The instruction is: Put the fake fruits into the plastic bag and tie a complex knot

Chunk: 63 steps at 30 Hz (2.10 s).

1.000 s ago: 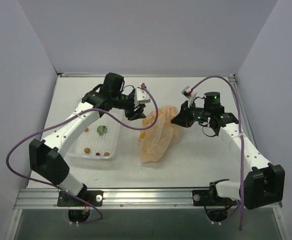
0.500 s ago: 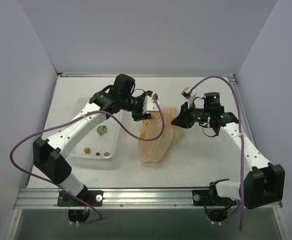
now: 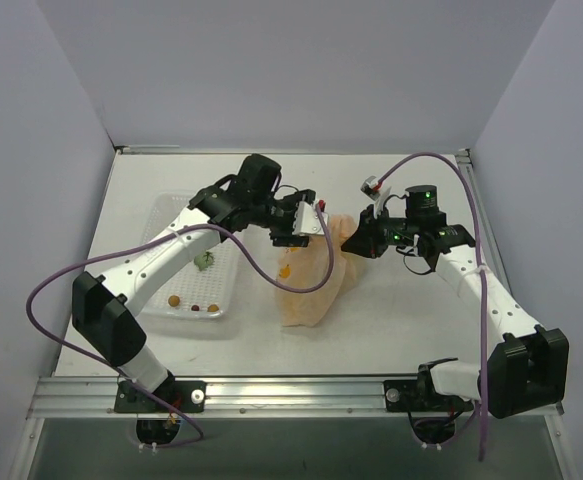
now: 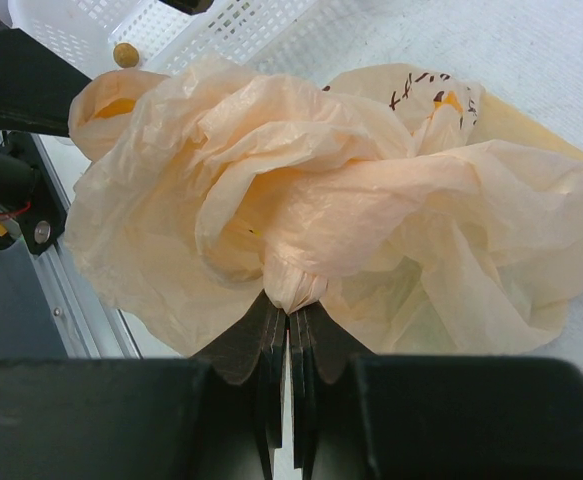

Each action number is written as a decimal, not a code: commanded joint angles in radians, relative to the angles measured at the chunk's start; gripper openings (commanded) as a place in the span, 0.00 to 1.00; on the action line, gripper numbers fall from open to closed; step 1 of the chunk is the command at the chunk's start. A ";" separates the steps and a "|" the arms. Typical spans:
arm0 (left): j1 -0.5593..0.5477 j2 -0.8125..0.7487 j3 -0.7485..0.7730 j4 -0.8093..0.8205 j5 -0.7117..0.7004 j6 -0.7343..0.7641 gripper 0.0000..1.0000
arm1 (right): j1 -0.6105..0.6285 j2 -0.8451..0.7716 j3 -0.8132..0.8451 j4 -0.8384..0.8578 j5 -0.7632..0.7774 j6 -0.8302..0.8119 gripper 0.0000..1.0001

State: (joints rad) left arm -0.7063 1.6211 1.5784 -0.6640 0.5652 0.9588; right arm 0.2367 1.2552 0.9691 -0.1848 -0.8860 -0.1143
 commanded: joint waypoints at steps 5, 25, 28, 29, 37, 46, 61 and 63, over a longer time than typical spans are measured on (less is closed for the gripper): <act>-0.025 0.003 0.022 0.000 -0.033 0.040 0.67 | 0.007 -0.017 0.037 -0.005 -0.014 -0.013 0.00; 0.140 0.066 0.000 0.010 -0.179 -0.259 0.00 | -0.160 -0.143 -0.024 -0.272 -0.004 -0.243 0.00; 0.188 0.075 0.012 0.010 -0.180 -0.305 0.00 | -0.223 -0.158 -0.038 -0.338 0.002 -0.329 0.00; 0.195 0.077 0.012 0.009 -0.183 -0.313 0.00 | -0.234 -0.161 -0.040 -0.353 0.001 -0.370 0.00; 0.232 0.053 -0.001 0.010 -0.151 -0.331 0.00 | -0.336 -0.103 0.018 -0.398 0.019 -0.463 0.00; 0.252 0.042 -0.012 0.012 -0.081 -0.374 0.00 | -0.379 -0.028 0.091 -0.395 0.041 -0.515 0.00; 0.292 -0.073 0.063 0.090 0.113 -0.523 0.98 | -0.269 0.010 0.434 -0.619 0.304 -0.459 0.94; 0.306 -0.089 0.068 0.086 0.145 -0.535 0.97 | -0.255 0.019 0.483 -0.704 0.315 -0.496 1.00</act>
State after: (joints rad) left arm -0.4259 1.6226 1.5818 -0.6346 0.6334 0.4885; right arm -0.0265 1.2736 1.3651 -0.7132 -0.6487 -0.5755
